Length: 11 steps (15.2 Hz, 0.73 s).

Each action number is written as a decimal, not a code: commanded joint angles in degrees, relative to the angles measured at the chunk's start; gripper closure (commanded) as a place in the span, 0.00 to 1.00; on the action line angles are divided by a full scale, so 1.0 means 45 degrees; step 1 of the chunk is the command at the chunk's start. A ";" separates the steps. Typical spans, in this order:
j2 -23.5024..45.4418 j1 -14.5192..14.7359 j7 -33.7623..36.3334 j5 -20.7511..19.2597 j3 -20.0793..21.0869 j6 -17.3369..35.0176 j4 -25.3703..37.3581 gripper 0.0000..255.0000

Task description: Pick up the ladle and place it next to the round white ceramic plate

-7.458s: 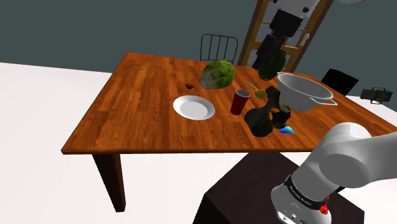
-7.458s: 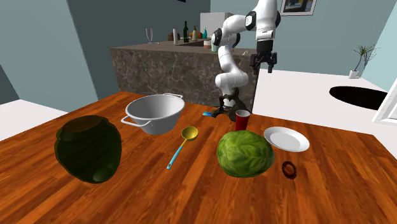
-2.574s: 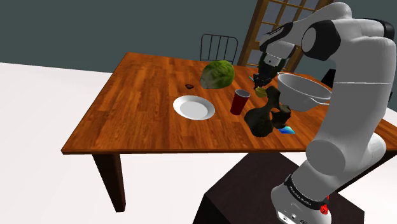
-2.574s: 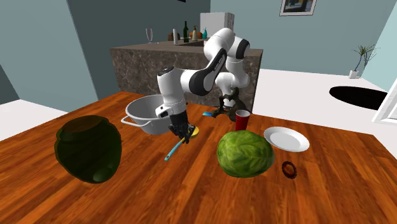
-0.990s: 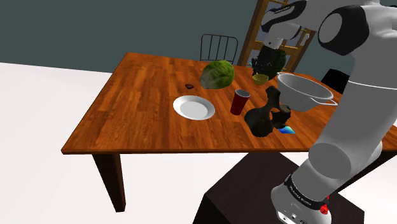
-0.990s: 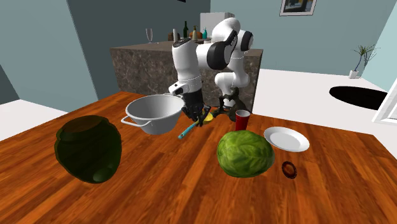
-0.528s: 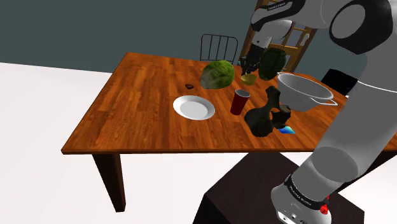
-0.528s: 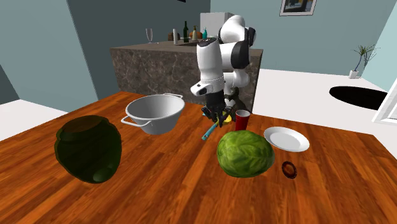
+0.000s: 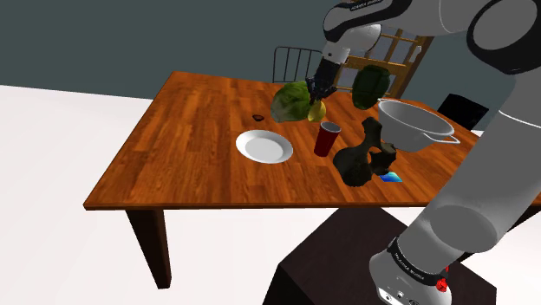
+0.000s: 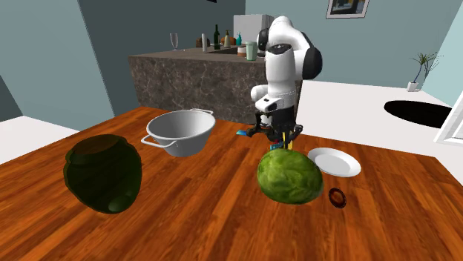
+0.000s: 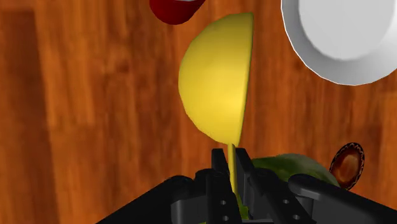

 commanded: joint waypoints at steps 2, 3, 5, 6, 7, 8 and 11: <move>-0.0190 0.0502 0.0876 -0.0043 0.0401 0.0261 -0.0299 1.00; -0.0204 0.0662 0.1167 -0.0044 0.0539 0.0327 -0.0322 1.00; -0.0194 0.0983 0.1744 -0.0039 0.0810 0.0447 -0.0323 1.00; -0.0171 0.1141 0.2030 -0.0034 0.0945 0.0501 -0.0302 1.00; -0.0136 0.1304 0.2314 -0.0027 0.1074 0.0552 -0.0265 1.00; -0.0089 0.1459 0.2597 -0.0020 0.1207 0.0600 -0.0213 1.00; 0.0122 0.1918 0.3437 0.0000 0.1601 0.0719 0.0033 1.00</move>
